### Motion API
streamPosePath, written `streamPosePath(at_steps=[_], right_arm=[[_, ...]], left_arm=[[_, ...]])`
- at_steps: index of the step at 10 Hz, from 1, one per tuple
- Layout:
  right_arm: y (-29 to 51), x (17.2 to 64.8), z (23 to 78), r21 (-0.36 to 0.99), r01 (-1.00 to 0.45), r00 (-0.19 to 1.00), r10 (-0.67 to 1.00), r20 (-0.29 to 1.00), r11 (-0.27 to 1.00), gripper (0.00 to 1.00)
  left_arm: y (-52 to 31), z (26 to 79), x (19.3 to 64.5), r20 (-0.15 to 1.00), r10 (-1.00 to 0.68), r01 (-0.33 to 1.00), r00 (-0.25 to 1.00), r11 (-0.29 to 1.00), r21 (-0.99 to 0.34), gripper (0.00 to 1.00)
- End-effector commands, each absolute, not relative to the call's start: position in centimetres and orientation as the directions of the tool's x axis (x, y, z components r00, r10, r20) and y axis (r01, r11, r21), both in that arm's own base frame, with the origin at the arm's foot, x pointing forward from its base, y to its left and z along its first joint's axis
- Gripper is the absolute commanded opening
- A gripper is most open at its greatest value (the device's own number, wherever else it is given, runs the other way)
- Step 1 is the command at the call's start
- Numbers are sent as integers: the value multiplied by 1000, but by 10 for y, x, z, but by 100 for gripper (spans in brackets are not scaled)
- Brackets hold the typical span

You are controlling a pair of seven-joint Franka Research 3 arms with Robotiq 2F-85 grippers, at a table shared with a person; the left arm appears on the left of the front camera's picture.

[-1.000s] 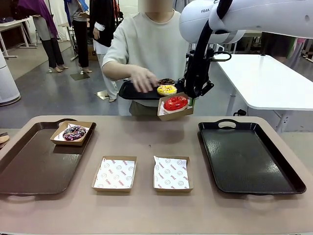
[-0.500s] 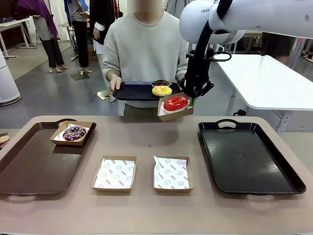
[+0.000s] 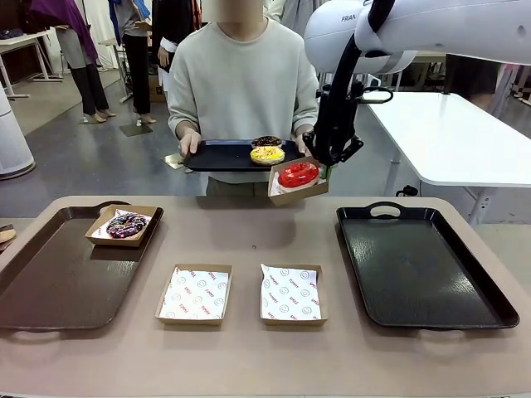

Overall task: Individually package the donuts and arrange them on the tray.
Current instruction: Place the picked Paper togo box on the Handle tray while simultaneously picking up another Paper togo box from the table with the other hand.

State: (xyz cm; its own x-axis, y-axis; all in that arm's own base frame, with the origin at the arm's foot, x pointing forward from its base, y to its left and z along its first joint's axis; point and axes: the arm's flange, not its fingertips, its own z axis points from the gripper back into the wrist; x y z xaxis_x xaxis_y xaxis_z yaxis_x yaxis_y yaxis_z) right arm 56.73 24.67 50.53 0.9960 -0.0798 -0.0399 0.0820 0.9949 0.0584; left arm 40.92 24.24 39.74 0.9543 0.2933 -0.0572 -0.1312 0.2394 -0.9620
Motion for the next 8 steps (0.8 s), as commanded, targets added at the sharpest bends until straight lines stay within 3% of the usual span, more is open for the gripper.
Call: streamPosePath(at_steps=[1, 4, 8], right_arm=[[211, 556, 521, 111, 46, 999, -46, -9, 993, 2], [133, 552, 531, 93, 42, 998, -47, 47, 995, 2], [70, 564, 497, 71, 56, 998, -57, 9, 996, 2]], left_arm=[[222, 427, 415, -70, 240, -155, 968, 359, -920, 100], [167, 475, 426, -123, 133, -177, 984, 561, -809, 100], [59, 503, 433, -143, 67, -141, 987, 785, -603, 100]])
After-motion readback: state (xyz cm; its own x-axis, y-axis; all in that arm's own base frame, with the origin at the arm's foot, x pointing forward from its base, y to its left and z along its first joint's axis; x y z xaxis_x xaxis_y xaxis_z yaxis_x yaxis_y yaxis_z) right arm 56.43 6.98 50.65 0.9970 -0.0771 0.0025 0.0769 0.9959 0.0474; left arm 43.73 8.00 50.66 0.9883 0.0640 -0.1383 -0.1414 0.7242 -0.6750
